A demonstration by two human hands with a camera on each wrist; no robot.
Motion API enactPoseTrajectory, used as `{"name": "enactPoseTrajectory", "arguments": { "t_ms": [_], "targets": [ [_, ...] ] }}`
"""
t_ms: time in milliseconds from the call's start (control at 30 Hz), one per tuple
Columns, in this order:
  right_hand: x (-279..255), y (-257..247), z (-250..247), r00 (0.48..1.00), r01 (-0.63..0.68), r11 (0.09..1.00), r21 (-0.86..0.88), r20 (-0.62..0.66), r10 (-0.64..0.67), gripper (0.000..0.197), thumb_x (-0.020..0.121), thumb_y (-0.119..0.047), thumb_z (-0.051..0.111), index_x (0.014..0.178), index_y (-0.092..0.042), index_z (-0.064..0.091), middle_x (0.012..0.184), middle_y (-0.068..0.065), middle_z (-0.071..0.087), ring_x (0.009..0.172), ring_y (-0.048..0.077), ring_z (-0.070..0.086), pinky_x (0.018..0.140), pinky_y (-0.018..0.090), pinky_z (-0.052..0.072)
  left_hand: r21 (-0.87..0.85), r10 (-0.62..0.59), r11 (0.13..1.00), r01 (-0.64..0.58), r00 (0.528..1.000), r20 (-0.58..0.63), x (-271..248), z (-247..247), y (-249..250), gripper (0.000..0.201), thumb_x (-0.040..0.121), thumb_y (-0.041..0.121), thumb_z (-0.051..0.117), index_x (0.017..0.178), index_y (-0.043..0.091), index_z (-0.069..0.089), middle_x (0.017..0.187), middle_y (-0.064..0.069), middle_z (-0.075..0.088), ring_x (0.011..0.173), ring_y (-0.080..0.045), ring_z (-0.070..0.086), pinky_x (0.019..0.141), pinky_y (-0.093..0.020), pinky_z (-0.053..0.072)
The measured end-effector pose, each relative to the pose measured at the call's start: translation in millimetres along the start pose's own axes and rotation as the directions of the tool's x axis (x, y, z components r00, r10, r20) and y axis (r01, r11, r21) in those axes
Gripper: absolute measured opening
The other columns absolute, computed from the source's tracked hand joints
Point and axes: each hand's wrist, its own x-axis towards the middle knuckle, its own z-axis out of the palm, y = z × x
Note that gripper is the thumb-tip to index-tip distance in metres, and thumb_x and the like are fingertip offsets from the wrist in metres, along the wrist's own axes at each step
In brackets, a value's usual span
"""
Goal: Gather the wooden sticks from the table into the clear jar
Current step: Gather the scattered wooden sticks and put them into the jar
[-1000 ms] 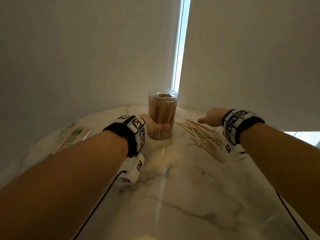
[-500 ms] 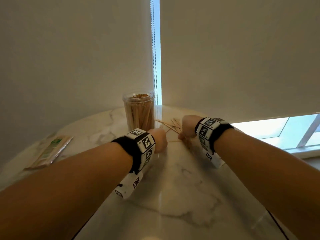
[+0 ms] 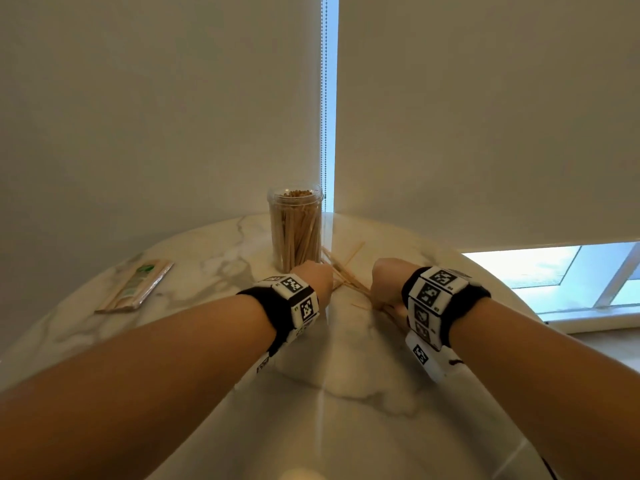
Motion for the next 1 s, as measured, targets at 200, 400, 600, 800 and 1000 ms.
{"name": "enactPoseTrajectory", "arguments": {
  "t_ms": [200, 400, 600, 800, 1000],
  "targets": [
    [-28.0, -9.6, 7.7, 0.999, -0.018, 0.999, -0.032, 0.038, 0.019, 0.013, 0.093, -0.022, 0.065, 0.095, -0.009, 0.061, 0.087, 0.006, 0.058, 0.082, 0.022, 0.055, 0.070, 0.028, 0.044, -0.052, -0.041, 0.998, 0.048, 0.991, 0.127, -30.0, 2.3, -13.0, 0.025, 0.103, 0.025, 0.049, 0.100, 0.003, 0.062, 0.084, -0.004, 0.058, 0.076, -0.019, 0.059, 0.062, -0.022, 0.043],
    [-64.7, -26.4, 14.7, 0.999, 0.030, 1.000, -0.010, 0.017, -0.029, 0.029, 0.100, -0.014, 0.051, 0.123, -0.001, 0.062, 0.109, 0.012, 0.061, 0.100, 0.025, 0.060, 0.090, 0.029, 0.049, -0.153, -0.153, 0.972, 0.178, 0.975, 0.160, -65.8, 13.8, -37.3, 0.046, 0.107, 0.034, 0.035, 0.137, 0.004, 0.052, 0.137, -0.010, 0.055, 0.127, -0.028, 0.052, 0.098, -0.032, 0.041],
    [-90.6, -36.9, 19.1, 0.998, 0.035, 0.964, 0.265, -0.051, -0.022, 0.020, 0.094, -0.018, 0.061, 0.077, -0.008, 0.059, 0.073, 0.003, 0.058, 0.060, 0.013, 0.051, 0.051, 0.022, 0.044, -0.382, -0.153, 0.905, 0.186, 0.982, 0.115, -94.7, 10.2, -44.4, 0.039, 0.106, 0.019, 0.035, 0.124, -0.005, 0.059, 0.127, -0.021, 0.060, 0.117, -0.035, 0.057, 0.092, -0.036, 0.045],
    [-114.4, -66.9, 9.7, 0.963, 0.257, 0.699, 0.667, -0.235, -0.130, 0.014, 0.092, -0.022, 0.066, 0.093, -0.011, 0.075, 0.086, 0.007, 0.074, 0.083, 0.022, 0.072, 0.081, 0.040, 0.061, -0.933, -0.190, 0.330, 0.143, 0.978, 0.083, -108.7, 10.0, -45.6, 0.104, 0.059, 0.099, 0.038, 0.097, 0.007, 0.066, 0.070, -0.004, 0.053, 0.057, -0.017, 0.043, 0.056, -0.029, 0.039],
    [-129.3, -100.2, 10.0, 0.908, 0.407, 0.590, 0.697, -0.378, -0.181, 0.011, 0.088, -0.010, 0.067, 0.090, -0.011, 0.077, 0.076, 0.006, 0.075, 0.068, 0.016, 0.074, 0.071, 0.033, 0.063, -0.990, -0.274, 0.102, 0.101, 0.959, 0.069, -122.2, 2.7, -45.2, 0.046, 0.104, 0.042, 0.037, 0.105, 0.006, 0.065, 0.064, -0.004, 0.057, 0.053, -0.018, 0.053, 0.052, -0.028, 0.044]
  ]
}}
